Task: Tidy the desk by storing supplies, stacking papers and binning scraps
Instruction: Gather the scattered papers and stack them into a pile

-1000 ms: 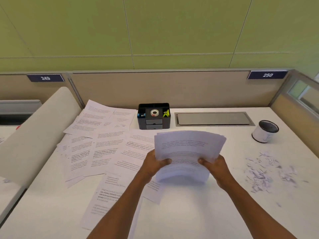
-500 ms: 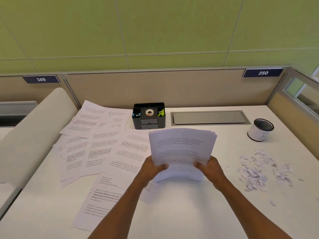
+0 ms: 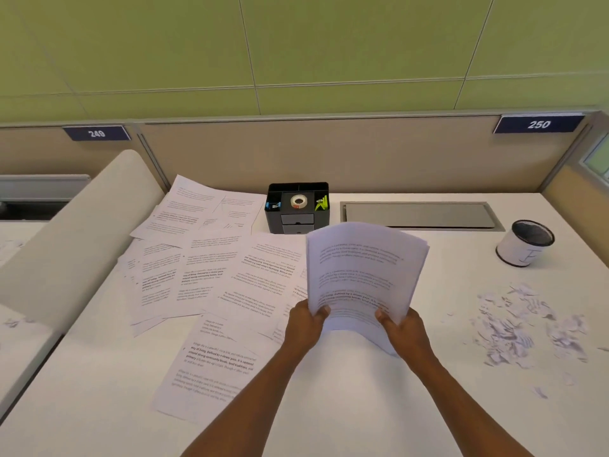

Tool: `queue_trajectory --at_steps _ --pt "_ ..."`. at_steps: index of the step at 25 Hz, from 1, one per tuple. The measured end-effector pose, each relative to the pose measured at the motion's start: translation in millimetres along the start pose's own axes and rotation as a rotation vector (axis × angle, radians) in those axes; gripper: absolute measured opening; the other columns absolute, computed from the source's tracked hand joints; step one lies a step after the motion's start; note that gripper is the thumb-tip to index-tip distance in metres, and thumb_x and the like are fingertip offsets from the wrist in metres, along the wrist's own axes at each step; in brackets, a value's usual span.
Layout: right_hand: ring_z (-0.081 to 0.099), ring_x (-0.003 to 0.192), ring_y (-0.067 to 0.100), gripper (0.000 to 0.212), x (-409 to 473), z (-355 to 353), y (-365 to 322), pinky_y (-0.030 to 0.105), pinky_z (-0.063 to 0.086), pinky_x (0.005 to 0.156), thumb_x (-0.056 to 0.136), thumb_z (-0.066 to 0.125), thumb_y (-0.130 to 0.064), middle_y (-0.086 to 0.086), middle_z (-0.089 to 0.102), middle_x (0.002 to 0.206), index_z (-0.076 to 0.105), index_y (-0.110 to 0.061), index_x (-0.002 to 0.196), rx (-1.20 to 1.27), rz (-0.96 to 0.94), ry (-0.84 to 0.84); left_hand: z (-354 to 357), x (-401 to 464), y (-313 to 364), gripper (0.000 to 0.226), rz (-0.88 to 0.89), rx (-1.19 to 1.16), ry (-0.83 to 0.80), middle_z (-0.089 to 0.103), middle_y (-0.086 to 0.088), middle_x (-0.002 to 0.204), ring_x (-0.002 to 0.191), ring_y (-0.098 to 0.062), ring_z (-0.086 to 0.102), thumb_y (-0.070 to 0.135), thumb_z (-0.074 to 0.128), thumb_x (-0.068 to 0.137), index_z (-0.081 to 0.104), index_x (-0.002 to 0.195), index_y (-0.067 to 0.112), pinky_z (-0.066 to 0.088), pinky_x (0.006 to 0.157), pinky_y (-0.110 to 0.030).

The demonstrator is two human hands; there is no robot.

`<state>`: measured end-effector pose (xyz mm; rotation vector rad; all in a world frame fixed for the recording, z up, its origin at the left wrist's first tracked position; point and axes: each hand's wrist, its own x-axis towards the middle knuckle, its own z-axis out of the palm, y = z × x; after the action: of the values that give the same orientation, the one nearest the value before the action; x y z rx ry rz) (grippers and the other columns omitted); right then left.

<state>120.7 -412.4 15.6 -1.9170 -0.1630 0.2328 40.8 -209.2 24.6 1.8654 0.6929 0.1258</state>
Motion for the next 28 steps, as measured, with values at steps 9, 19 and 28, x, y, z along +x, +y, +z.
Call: queue_trajectory --at_steps 9,19,28 --pt "0.069 0.103 0.027 0.032 15 10 4 0.051 0.054 0.095 0.091 0.067 -0.01 0.005 0.071 0.116 0.063 -0.015 0.122 0.163 0.14 -0.176 -32 22 -4 0.035 0.104 0.198 -0.085 0.066 0.008 0.109 0.093 -0.012 0.063 0.03 0.07 0.092 0.067 0.121 0.01 0.048 0.075 -0.019" --pt "0.07 0.104 0.029 0.031 30 49 2 0.047 0.054 0.094 0.09 0.065 0.0 0.006 0.074 0.115 0.066 -0.012 0.118 0.464 0.326 -0.27 -82 60 -28 0.018 -0.028 0.25 -0.012 0.073 -0.003 0.106 0.093 -0.017 0.063 0.024 0.058 0.099 0.072 0.106 0.014 0.047 0.08 -0.029" --pt "0.072 0.1 0.027 0.028 36 57 16 0.045 0.056 0.09 0.091 0.064 -0.001 0.004 0.075 0.111 0.066 -0.014 0.116 0.447 0.41 -0.226 -151 107 -56 0.07 -0.262 0.806 0.211 0.046 -0.017 0.133 0.125 -0.036 0.046 0.041 0.074 0.085 0.043 0.138 0.009 0.043 0.103 -0.047"
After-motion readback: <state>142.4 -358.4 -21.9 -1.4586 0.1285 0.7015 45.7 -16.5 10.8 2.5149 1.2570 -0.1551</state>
